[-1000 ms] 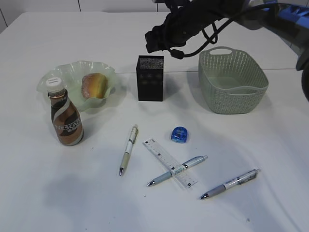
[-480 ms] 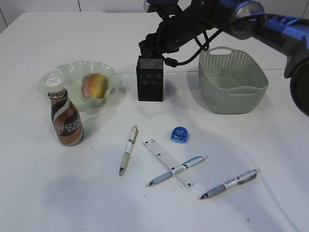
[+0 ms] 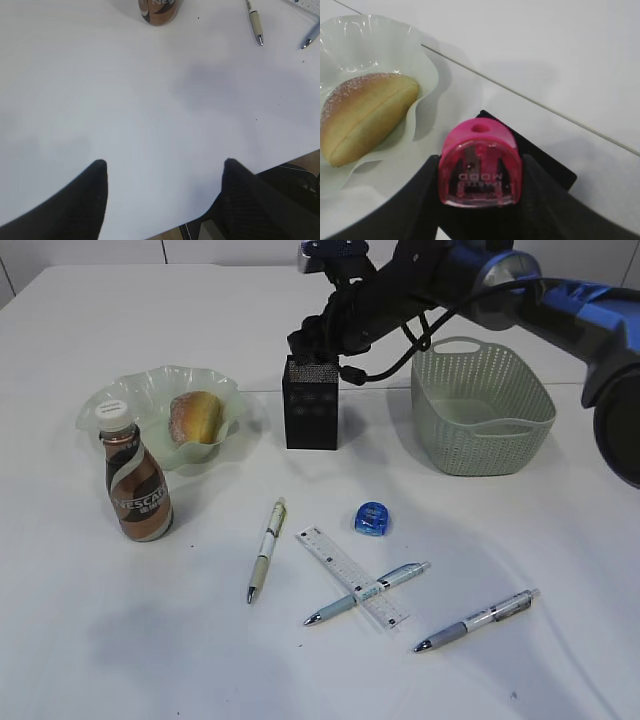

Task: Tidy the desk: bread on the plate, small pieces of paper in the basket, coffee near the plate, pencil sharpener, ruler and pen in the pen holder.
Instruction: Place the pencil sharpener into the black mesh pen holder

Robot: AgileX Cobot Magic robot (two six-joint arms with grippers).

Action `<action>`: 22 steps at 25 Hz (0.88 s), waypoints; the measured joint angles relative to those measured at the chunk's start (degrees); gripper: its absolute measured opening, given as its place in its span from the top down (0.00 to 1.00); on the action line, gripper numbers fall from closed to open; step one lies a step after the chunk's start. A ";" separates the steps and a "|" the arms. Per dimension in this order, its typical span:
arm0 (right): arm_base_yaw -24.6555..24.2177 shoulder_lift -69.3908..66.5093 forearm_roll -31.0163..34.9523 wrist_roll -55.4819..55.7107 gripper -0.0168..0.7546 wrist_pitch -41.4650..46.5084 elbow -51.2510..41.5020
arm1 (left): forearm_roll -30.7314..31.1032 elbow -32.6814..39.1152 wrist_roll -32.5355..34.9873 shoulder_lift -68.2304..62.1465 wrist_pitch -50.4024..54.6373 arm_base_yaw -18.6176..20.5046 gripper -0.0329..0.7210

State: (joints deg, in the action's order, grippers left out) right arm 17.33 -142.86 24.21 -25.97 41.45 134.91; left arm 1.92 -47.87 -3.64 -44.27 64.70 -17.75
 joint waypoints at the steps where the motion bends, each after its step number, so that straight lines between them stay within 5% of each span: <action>1: 0.00 -0.02 0.00 0.00 0.52 0.00 0.00 | 0.00 0.00 0.00 0.00 0.00 0.00 0.29; 22: 0.00 -1.01 -0.12 -0.04 0.48 -0.86 0.00 | 0.00 0.00 -0.46 0.00 0.00 0.00 0.29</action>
State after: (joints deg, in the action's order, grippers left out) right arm 17.33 -143.87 24.09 -26.01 40.60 134.91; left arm 1.92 -47.87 -4.10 -44.27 64.70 -17.75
